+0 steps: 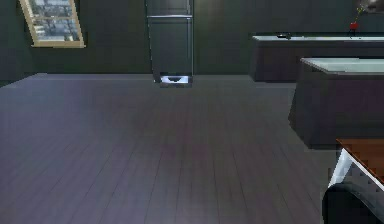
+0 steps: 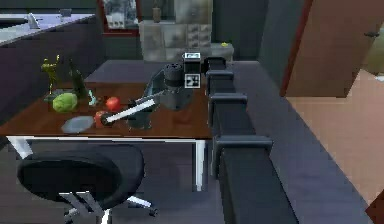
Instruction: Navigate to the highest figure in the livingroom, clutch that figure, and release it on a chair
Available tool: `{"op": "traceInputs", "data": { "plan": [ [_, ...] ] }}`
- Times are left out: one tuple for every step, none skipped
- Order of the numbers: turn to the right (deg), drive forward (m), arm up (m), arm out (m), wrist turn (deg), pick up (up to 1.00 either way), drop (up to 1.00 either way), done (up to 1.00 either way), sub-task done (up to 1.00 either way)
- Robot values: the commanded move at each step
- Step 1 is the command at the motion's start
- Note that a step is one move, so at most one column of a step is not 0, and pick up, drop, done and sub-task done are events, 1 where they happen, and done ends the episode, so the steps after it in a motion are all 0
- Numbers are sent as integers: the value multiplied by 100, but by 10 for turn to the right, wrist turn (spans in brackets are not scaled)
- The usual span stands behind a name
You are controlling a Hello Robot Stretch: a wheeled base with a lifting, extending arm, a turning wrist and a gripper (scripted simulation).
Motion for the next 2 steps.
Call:
{"op": "traceInputs", "data": {
  "plan": [
    [0,70,0,0,0,0,0,0,0],
    [450,0,0,0,0,0,0,0,0]
  ]
}}
